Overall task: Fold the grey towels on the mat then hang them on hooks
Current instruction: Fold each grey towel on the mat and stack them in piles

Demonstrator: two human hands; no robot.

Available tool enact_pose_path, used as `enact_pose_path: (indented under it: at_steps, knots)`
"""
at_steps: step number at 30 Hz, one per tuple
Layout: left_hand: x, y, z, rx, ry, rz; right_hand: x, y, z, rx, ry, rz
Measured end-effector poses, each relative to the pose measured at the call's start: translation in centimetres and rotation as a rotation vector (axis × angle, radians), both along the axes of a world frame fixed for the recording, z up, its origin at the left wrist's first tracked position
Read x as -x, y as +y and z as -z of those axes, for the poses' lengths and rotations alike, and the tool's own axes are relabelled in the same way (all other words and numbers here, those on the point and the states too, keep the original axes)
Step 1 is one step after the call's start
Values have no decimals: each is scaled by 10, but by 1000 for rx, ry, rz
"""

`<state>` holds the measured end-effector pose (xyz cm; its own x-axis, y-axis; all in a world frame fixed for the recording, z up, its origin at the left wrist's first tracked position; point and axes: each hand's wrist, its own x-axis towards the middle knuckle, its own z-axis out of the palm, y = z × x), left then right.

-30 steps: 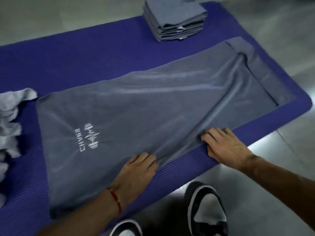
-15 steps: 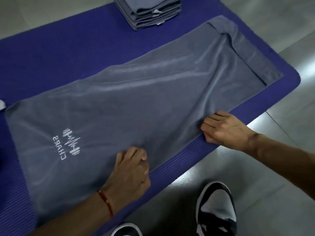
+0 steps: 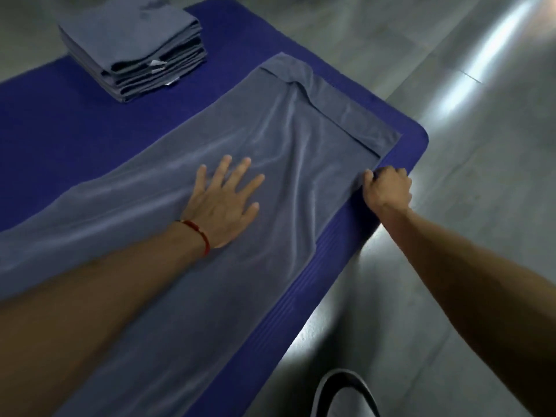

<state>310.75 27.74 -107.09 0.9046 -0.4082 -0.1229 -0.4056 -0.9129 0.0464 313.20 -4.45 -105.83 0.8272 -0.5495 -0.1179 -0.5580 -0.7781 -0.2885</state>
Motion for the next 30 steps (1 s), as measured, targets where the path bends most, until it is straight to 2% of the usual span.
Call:
enact_pose_path:
  at_steps: [3, 8, 11, 16, 17, 19, 21, 22, 24, 27, 30]
  knots:
    - [-9, -8, 26, -2, 0, -53, -39, -8, -2, -191, -7, 282]
    - [-5, -2, 36, 12, -92, -52, -78, -31, 10, -390, -84, 468]
    - [-3, -3, 37, -22, -137, -44, -76, -54, 16, -336, -145, 514]
    - [-2, -5, 38, -49, -139, -88, -72, -53, 20, -171, -70, 467]
    - [-2, -6, 38, -48, -134, -93, -72, -45, 17, -70, -60, 400]
    - [-3, -7, 38, -44, -124, -97, -72, -31, 11, 116, -76, 64]
    - [-2, -6, 38, -55, -116, -105, -74, -16, 15, 123, 22, -272]
    - [-2, -6, 38, -60, -111, -108, -76, -11, 24, 100, 112, -340]
    - [-5, -8, 31, -45, -94, -139, -73, 3, 38, 104, 185, -324]
    - [-36, -16, 16, 54, -198, -258, -65, 18, 46, 305, 20, -348]
    - [-97, -24, 8, 66, -300, -263, -66, 22, 46, 343, -68, -598]
